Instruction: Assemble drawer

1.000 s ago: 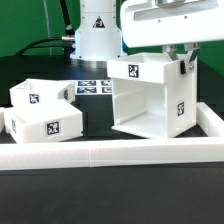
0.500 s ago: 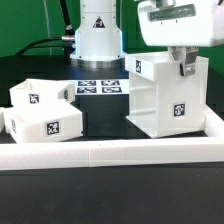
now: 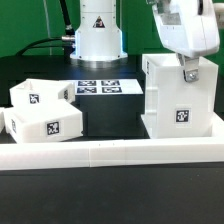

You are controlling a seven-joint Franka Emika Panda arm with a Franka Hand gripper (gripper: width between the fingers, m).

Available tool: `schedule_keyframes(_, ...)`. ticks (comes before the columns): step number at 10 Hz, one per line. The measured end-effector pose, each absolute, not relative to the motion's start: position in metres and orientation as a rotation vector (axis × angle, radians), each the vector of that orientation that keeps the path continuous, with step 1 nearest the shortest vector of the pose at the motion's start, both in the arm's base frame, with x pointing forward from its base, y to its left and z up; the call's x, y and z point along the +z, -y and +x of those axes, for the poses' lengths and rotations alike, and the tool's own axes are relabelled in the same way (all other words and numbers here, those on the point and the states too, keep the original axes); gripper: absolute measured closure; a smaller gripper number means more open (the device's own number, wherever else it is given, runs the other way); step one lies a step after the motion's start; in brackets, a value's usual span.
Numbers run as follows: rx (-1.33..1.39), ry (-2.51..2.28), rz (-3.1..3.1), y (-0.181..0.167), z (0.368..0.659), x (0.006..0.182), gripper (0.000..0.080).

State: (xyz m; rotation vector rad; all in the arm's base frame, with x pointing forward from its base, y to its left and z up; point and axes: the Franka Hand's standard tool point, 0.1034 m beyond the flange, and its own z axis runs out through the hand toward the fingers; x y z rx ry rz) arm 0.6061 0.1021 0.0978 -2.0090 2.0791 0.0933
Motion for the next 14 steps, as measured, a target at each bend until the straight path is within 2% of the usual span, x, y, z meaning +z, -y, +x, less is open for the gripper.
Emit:
schedule_keyframes(6,0.12,-2.074,-2.002,-0.099,0.643,0.099,0.076)
schedule_keyframes(7,0.119,-2.07,-2.007,-0.1,0.643,0.099,0.0644)
schedule_keyframes(8,0.117,-2.065,-2.011,-0.1,0.643,0.099,0.0644)
schedule_keyframes(9,0.114,-2.062,-2.012,-0.101,0.643,0.1,0.0508)
schedule_keyframes(10,0.111,-2.059,-2.012,-0.101,0.644,0.1,0.0315)
schedule_keyframes(11,0.109,-2.057,-2.013,-0.101,0.644,0.101,0.0315)
schedule_keyframes(12,0.102,-2.019,-2.047,-0.104,0.643,0.102,0.0203)
schedule_keyframes(14,0.093,-1.852,-2.197,-0.111,0.624,0.108,0.0153)
